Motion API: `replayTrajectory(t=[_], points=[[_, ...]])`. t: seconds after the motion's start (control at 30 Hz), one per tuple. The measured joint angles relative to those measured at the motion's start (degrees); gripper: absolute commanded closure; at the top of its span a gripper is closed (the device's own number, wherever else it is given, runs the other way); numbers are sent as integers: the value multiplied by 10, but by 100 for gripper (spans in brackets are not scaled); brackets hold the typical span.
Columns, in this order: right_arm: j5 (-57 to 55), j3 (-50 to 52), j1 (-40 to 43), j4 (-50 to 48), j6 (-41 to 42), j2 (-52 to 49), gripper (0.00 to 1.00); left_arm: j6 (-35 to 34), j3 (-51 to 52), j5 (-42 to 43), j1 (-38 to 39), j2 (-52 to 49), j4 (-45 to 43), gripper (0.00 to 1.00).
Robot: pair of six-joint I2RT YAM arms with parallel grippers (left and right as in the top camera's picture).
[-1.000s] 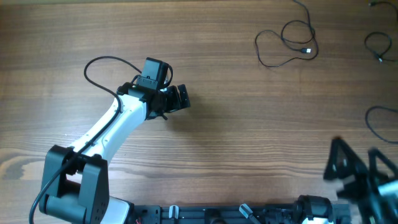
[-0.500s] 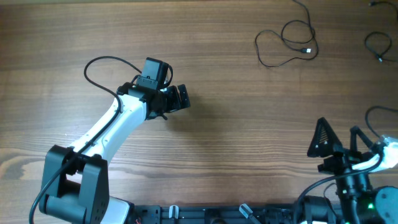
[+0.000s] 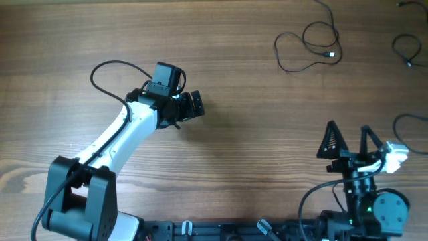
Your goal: Untangle cables
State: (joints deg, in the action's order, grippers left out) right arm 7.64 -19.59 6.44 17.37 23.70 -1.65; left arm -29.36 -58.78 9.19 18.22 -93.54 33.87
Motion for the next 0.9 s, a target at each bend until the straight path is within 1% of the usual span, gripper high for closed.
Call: replayTrajectory(t=[0.33,0.5,0.8,0.9], points=[[3,59,0,-91,-3,2,0,0,0,0,0,0,0,0],[8,120,0,-159,-4,5,0,0,0,0,0,0,0,0],[10,180,0,-214,-4,5,0,0,0,0,0,0,0,0],[10,189,0,-214,-9,5,0,0,0,0,0,0,0,0]])
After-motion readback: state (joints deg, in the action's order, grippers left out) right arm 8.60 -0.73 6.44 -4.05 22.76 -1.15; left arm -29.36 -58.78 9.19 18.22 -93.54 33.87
